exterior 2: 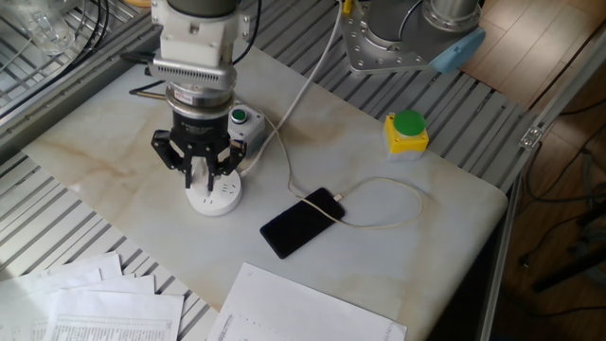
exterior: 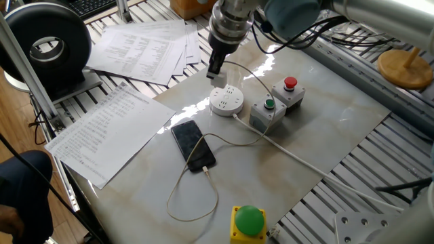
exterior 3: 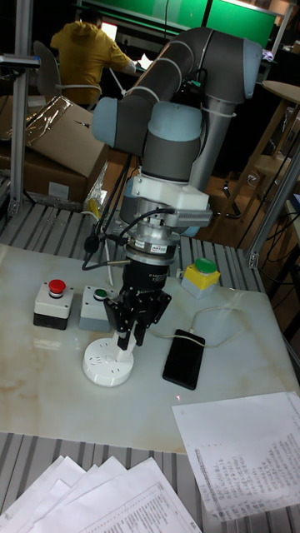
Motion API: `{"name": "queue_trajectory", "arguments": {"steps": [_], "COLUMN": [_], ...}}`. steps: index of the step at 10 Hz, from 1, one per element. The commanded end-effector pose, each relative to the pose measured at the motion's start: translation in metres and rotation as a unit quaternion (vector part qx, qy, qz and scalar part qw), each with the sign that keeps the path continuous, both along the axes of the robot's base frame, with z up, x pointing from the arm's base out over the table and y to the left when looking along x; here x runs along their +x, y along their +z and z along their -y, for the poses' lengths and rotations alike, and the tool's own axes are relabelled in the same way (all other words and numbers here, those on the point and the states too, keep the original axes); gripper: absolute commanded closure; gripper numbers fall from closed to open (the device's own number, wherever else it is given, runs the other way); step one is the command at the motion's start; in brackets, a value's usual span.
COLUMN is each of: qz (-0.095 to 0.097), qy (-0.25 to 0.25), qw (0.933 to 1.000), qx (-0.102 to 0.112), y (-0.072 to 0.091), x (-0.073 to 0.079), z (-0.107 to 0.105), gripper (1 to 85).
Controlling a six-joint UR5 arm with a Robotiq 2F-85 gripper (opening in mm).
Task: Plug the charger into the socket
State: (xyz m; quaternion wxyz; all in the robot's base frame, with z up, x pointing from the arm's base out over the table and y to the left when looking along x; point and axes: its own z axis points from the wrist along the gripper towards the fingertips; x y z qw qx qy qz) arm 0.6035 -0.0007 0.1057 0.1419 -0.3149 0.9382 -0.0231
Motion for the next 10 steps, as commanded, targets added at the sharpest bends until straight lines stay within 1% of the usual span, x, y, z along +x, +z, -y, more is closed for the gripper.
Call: {"name": "queue_trajectory", "arguments": {"steps": [1, 3, 10], "qz": [-0.013, -0.013, 0.003], "qy": [0.015, 0.020, 0.030], "qw": [0.9998, 0.9997, 0.9995], "qx": [-0.002, 0.006, 0.008], "y": [-0.0113, -0.0156, -0.0168], "x": [-0.0041, -0.0039, 0.0051], "z": [0.0013, -0.0015, -0.0035], "gripper": [84.7, 84.7, 84.7]}}
